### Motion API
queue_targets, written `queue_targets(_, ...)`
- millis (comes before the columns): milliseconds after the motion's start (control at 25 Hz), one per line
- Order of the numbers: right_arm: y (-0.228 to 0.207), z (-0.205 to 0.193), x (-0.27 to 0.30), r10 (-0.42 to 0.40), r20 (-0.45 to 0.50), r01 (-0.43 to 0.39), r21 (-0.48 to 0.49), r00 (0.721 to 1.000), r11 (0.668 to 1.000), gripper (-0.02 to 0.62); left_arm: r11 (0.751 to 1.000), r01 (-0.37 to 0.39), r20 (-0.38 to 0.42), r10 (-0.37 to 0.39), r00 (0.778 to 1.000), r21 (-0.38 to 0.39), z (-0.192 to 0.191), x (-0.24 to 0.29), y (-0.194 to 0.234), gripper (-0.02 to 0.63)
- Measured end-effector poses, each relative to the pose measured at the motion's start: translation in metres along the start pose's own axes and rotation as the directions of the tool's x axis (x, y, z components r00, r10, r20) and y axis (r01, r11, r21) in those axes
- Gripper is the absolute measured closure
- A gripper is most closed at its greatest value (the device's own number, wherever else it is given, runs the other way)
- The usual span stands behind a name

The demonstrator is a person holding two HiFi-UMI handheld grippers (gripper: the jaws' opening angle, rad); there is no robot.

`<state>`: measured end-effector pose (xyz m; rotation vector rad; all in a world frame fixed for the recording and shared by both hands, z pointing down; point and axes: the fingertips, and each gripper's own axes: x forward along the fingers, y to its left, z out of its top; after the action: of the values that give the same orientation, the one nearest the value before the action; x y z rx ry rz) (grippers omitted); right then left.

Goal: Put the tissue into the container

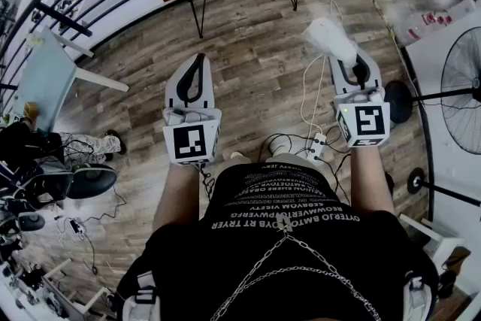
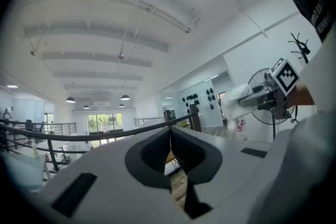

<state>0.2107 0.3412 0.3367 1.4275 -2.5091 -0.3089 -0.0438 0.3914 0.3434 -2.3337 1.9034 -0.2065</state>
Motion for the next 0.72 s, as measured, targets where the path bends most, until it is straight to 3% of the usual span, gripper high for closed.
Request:
queue_targets(280,-0.043,-0.013,-0.01,0.049,0.021,-0.05,0.044,0.999,0.998,0.486,1.0,-0.01,0.024,0.009,1.0,0.021,0.028,0.026,-0.047,0.577)
queue_targets(720,-0.076,-0.046,0.007,0.132,0.056,-0.139,0.15,0.99,0.979,0.485,0.999,-0.041,-0.119,0.045,0.992,0.03,-0.007,0.047,-0.073,0.577)
